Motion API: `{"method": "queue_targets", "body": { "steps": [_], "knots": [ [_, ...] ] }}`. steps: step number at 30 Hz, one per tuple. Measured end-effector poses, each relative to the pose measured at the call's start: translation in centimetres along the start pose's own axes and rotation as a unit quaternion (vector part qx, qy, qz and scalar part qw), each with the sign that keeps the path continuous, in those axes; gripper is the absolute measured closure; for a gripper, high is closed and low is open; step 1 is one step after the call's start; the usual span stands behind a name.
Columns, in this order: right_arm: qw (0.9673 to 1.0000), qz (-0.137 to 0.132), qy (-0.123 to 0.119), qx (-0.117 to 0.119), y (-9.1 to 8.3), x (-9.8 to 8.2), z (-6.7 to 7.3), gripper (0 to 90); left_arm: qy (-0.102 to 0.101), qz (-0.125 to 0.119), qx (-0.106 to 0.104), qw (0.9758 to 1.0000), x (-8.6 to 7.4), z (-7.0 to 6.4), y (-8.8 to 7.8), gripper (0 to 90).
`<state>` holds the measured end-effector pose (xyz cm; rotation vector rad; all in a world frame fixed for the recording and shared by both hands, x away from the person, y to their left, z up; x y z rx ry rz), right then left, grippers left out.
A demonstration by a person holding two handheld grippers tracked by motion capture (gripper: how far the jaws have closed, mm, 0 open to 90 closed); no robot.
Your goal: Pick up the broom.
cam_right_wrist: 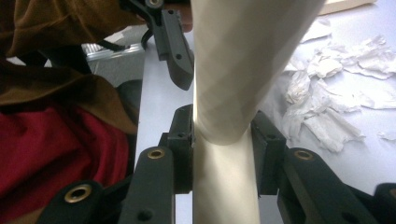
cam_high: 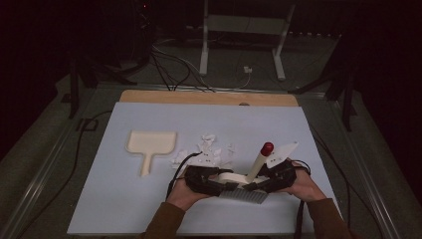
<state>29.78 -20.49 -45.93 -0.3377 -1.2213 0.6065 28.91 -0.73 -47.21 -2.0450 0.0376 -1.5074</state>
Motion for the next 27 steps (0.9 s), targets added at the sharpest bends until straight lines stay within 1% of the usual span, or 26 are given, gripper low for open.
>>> {"method": "queue_targets", "body": {
  "steps": [2, 3, 4, 5, 7, 8, 9, 10, 11, 12, 14, 15, 16, 17, 18, 20, 22, 25, 27],
  "knots": [
    [1.0, -0.002, 0.002, -0.003, 0.0, 0.0, -0.2, 67.5, 0.001, -0.001, 0.011, 0.9999, 0.0, 0.1, 0.0, 45.9],
    [1.0, -0.002, 0.002, -0.003, 0.0, 0.0, -0.2, 67.5, -0.001, 0.0, 0.013, 0.9999, 0.0, 0.1, 0.0, 45.9],
    [1.0, -0.001, 0.005, -0.006, 0.1, 0.0, -0.3, 67.5, -0.005, -0.001, 0.012, 0.9999, 0.0, 0.2, 0.0, 42.5],
    [1.0, -0.001, 0.005, -0.006, 0.1, 0.0, -0.3, 67.5, -0.009, -0.002, 0.015, 0.9998, 0.1, 0.2, -0.1, 42.5],
    [0.9998, 0.001, 0.012, -0.013, 0.0, 0.0, -0.3, 67.6, -0.008, -0.006, 0.029, 0.9995, 0.1, 0.3, -0.3, 36.4],
    [0.9998, 0.0, 0.013, -0.017, 0.0, -0.1, -0.4, 67.5, -0.011, -0.01, 0.037, 0.9992, 0.2, 0.4, -0.4, 33.1],
    [0.9995, -0.005, 0.016, -0.026, -0.1, -0.1, -0.4, 67.6, -0.014, -0.011, 0.047, 0.9987, 0.3, 0.5, -0.6, 25.3],
    [0.9995, -0.005, 0.016, -0.026, -0.1, -0.1, -0.4, 67.6, -0.017, -0.013, 0.053, 0.9984, 0.3, 0.6, -0.6, 25.3],
    [0.9992, -0.014, 0.02, -0.033, -0.4, -0.1, -0.5, 67.6, -0.019, -0.013, 0.065, 0.9976, 0.3, 0.8, -0.8, 17.7],
    [0.9992, -0.014, 0.02, -0.033, -0.4, -0.1, -0.5, 67.6, -0.021, -0.014, 0.072, 0.9971, 0.3, 0.9, -0.8, 17.7],
    [0.9987, -0.025, 0.021, -0.04, -0.7, 0.0, -0.6, 67.6, -0.028, -0.023, 0.084, 0.9958, 0.4, 1.2, -1.1, 9.8],
    [0.9987, -0.025, 0.021, -0.04, -0.7, 0.0, -0.6, 67.6, -0.03, -0.024, 0.089, 0.9953, 0.5, 1.3, -1.1, 9.8],
    [0.9984, -0.029, 0.023, -0.043, -0.8, 0.0, -0.7, 67.5, -0.033, -0.027, 0.093, 0.9947, 0.5, 1.4, -1.3, 4.4],
    [0.9984, -0.029, 0.023, -0.043, -0.8, 0.0, -0.7, 67.5, -0.033, -0.026, 0.096, 0.9945, 0.5, 1.5, -1.3, 4.4],
    [0.9983, -0.03, 0.024, -0.044, -0.9, 0.0, -0.7, 67.6, -0.032, -0.025, 0.105, 0.9936, 0.5, 1.5, -1.4, 1.8],
    [0.9981, -0.03, 0.025, -0.047, -0.9, -0.1, -0.8, 67.6, -0.028, -0.025, 0.114, 0.9927, 0.5, 1.6, -1.5, 0.4],
    [0.9979, -0.033, 0.026, -0.049, -1.0, -0.1, -0.8, 67.5, -0.021, -0.03, 0.13, 0.9908, 0.5, 1.7, -1.6, 0.4],
    [0.9977, -0.036, 0.029, -0.05, -1.0, 0.0, -0.8, 67.5, -0.019, -0.038, 0.148, 0.988, 0.5, 1.8, -1.9, 0.4],
    [0.9975, -0.036, 0.03, -0.052, -1.0, 0.0, -0.8, 67.5, -0.017, -0.041, 0.154, 0.9871, 0.5, 1.9, -2.0, 0.4]
  ]
}}
Point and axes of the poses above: each handheld gripper's, and its own axes: y roughly forward along the jaws, x roughly out of its top, z roughly to its left, the point moved 4 cm from there along y, roughly forward along the jaws, and after that the axes turned 13 degrees about x, right-handed, at the moved point
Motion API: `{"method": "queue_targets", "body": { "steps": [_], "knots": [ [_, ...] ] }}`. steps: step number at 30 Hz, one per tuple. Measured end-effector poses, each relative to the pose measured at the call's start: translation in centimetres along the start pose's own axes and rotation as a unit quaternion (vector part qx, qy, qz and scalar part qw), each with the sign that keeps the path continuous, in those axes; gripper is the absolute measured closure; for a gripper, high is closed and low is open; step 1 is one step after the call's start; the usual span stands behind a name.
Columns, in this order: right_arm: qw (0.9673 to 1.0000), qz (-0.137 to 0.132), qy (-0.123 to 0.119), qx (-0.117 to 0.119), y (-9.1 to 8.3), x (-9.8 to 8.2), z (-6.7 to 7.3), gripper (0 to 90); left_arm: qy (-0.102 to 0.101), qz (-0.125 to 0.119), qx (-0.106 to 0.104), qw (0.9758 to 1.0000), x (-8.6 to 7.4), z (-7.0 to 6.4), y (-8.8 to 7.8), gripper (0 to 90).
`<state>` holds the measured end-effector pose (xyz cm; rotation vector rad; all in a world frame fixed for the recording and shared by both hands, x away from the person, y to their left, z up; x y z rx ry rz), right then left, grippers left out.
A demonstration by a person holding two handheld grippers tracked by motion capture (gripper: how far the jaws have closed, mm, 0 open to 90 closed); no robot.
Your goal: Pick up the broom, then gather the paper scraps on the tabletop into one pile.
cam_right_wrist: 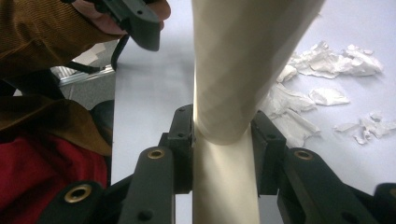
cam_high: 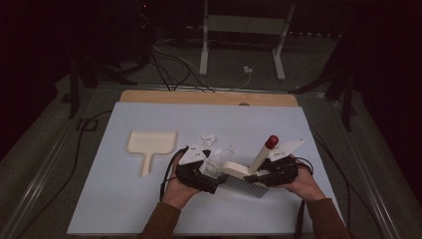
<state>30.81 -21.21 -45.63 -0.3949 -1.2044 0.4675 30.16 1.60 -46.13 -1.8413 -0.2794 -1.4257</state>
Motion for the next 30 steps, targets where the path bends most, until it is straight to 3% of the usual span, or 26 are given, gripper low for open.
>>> {"method": "queue_targets", "body": {
  "steps": [7, 13, 15, 17, 18, 25, 30],
  "knots": [
    [0.9999, -0.012, 0.005, -0.002, -0.3, 0.1, 0.0, 67.5, -0.004, -0.012, 0.034, 0.9994, 0.1, 0.9, -1.2, 0.3],
    [0.9997, -0.022, 0.006, -0.003, -0.2, 0.4, -0.1, 67.5, -0.006, -0.021, 0.08, 0.9966, -0.2, 2.3, -3.0, 0.4],
    [0.9997, -0.024, 0.007, -0.004, -0.2, 0.5, -0.1, 67.5, -0.01, -0.029, 0.102, 0.9943, -0.4, 2.9, -3.8, 0.4],
    [0.9994, -0.034, 0.012, -0.005, -0.1, 0.6, -0.2, 67.6, -0.02, -0.033, 0.132, 0.9905, -1.0, 4.0, -5.0, 0.4],
    [0.9994, -0.034, 0.012, -0.005, -0.1, 0.6, -0.2, 67.6, -0.02, -0.033, 0.132, 0.9905, -1.0, 4.0, -5.0, 0.4],
    [0.9986, -0.045, 0.024, -0.011, 0.2, 1.0, -0.5, 67.5, -0.041, -0.028, 0.181, 0.9822, -3.2, 6.5, -8.2, 0.4],
    [0.9973, -0.059, 0.042, -0.014, 0.6, 1.5, -1.0, 67.5, -0.042, -0.016, 0.21, 0.9766, -4.7, 7.8, -10.0, 0.4]
  ]
}}
Point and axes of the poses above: each handheld gripper's, and its own axes: y roughly forward along the jaws, x roughly out of its top, z roughly to its left, the point moved 4 cm from there along y, roughly forward along the jaws, and after that the axes turned 13 degrees about x, right-handed, at the moved point
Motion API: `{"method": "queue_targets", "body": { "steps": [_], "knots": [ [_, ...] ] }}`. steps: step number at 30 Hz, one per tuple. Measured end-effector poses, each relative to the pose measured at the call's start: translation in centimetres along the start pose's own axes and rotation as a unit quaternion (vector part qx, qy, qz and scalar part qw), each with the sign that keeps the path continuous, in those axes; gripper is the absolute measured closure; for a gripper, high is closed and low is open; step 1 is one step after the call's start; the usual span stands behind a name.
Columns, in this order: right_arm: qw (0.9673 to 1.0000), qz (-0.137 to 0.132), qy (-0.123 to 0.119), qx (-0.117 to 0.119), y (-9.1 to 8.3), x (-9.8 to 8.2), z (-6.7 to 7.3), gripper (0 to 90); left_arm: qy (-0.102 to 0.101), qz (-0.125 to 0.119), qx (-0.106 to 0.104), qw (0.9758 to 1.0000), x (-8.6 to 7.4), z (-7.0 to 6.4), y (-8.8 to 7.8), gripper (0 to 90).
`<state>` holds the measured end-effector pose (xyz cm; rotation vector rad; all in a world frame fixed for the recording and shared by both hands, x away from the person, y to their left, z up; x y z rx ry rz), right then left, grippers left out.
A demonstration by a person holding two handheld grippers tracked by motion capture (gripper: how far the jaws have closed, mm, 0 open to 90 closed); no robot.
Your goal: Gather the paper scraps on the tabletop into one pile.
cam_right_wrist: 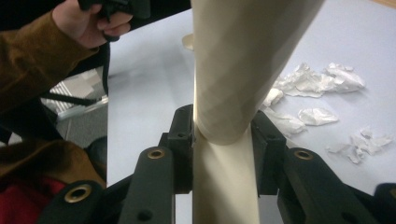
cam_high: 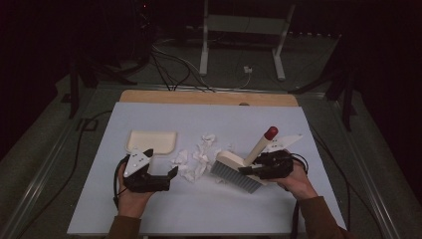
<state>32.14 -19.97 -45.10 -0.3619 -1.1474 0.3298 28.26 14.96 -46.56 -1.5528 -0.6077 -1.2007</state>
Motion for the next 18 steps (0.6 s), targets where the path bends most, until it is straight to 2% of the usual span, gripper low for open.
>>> {"method": "queue_targets", "body": {
  "steps": [3, 8, 11, 12, 16, 17, 18],
  "knots": [
    [0.9999, -0.005, 0.012, -0.009, 0.4, 0.3, -0.3, 67.5, 0.006, 0.006, 0.016, 0.9998, -0.8, 1.0, -0.6, 0.4],
    [0.9993, -0.014, 0.028, -0.021, 0.7, 0.7, -0.7, 67.6, 0.002, 0.006, 0.045, 0.999, -1.8, 2.7, -1.5, 0.4],
    [0.9983, -0.029, 0.038, -0.034, 0.8, 1.2, -1.0, 67.5, -0.005, 0.004, 0.058, 0.9983, -2.3, 3.5, -1.9, 0.4],
    [0.9973, -0.038, 0.043, -0.046, 0.8, 1.7, -1.3, 67.5, -0.01, 0.003, 0.061, 0.9981, -2.6, 3.8, -2.0, 0.4],
    [0.9959, -0.053, 0.046, -0.057, 0.7, 2.2, -1.5, 67.5, -0.016, 0.008, 0.067, 0.9976, -3.2, 4.4, -2.1, 0.4],
    [0.995, -0.06, 0.052, -0.062, 0.7, 2.4, -1.6, 67.6, -0.018, 0.01, 0.068, 0.9975, -3.3, 4.6, -2.1, 0.4],
    [0.9926, -0.072, 0.068, -0.07, 0.7, 2.7, -1.8, 67.5, -0.021, 0.01, 0.068, 0.9974, -3.4, 4.6, -2.2, 0.4]
  ]
}}
Point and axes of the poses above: each handheld gripper's, and its own axes: y roughly forward along the jaws, x roughly out of its top, z roughly to its left, the point moved 4 cm from there along y, roughly forward along the jaws, and after that the axes turned 13 degrees about x, right-handed, at the moved point
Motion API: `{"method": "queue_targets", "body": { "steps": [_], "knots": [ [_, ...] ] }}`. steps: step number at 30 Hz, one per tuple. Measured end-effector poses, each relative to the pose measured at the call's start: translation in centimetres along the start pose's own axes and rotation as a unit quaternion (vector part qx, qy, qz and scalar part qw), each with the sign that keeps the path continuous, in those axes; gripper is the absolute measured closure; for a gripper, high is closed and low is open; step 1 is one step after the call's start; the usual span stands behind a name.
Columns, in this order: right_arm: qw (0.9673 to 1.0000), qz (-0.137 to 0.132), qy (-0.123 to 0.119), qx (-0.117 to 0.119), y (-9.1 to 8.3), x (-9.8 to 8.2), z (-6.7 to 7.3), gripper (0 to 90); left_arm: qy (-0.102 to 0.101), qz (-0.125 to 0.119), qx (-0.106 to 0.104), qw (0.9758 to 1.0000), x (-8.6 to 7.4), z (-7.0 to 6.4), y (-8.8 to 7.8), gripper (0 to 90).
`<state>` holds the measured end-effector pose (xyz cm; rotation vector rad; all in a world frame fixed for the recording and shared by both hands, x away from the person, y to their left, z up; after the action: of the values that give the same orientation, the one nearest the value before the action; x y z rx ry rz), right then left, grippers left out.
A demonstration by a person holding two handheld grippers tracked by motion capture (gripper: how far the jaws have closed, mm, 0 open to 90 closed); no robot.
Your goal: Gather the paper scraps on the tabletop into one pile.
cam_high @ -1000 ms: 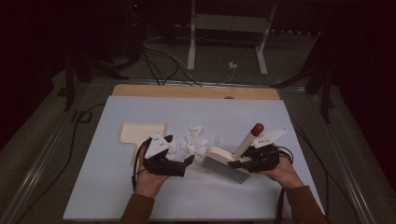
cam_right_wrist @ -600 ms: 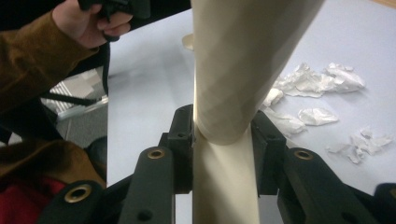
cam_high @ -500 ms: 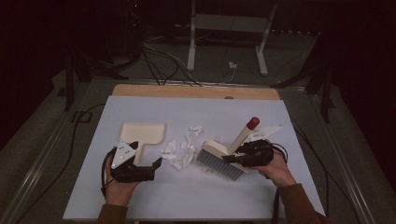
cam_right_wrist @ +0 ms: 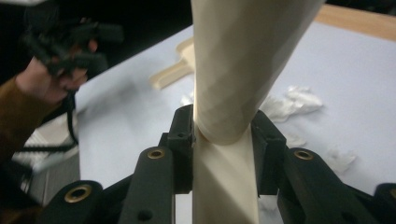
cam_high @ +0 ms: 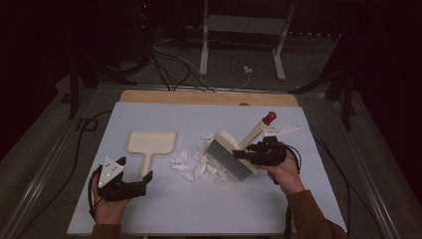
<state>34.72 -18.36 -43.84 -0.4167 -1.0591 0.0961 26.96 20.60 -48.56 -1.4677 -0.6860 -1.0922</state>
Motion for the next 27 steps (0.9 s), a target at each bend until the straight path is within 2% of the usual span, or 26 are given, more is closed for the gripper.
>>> {"method": "queue_targets", "body": {
  "steps": [7, 8, 10, 11, 23, 27],
  "knots": [
    [0.9995, -0.018, 0.027, -0.005, 1.2, 0.3, -0.1, 67.6, -0.001, 0.003, 0.01, 0.9999, -0.4, 0.4, -0.2, 0.4],
    [0.9992, -0.02, 0.035, -0.002, 1.9, 0.4, 0.0, 67.5, -0.002, 0.003, 0.011, 0.9999, -0.4, 0.5, -0.2, 0.4],
    [0.999, -0.022, 0.04, -0.001, 2.2, 0.5, 0.0, 67.5, -0.004, 0.002, 0.011, 0.9999, -0.5, 0.5, -0.3, 0.4],
    [0.9985, -0.022, 0.05, 0.002, 3.0, 0.6, 0.2, 67.5, -0.004, 0.003, 0.011, 0.9999, -0.5, 0.5, -0.3, 0.4],
    [0.997, -0.022, 0.071, 0.024, 6.9, 0.7, 1.4, 67.5, -0.008, -0.002, 0.019, 0.9998, -0.6, 0.9, -0.6, 0.4],
    [0.9966, -0.013, 0.074, 0.035, 8.5, 0.7, 1.8, 67.5, -0.01, -0.001, 0.022, 0.9997, -0.7, 1.1, -0.6, 0.4]
  ]
}}
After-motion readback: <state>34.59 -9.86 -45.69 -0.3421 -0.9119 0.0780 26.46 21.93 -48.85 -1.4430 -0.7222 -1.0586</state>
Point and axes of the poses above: each handheld gripper's, and its own axes: y roughly forward along the jaws, x roughly out of its top, z roughly to its left, the point moved 4 cm from there along y, roughly forward along the jaws, and after that the axes turned 13 degrees about x, right-handed, at the moved point
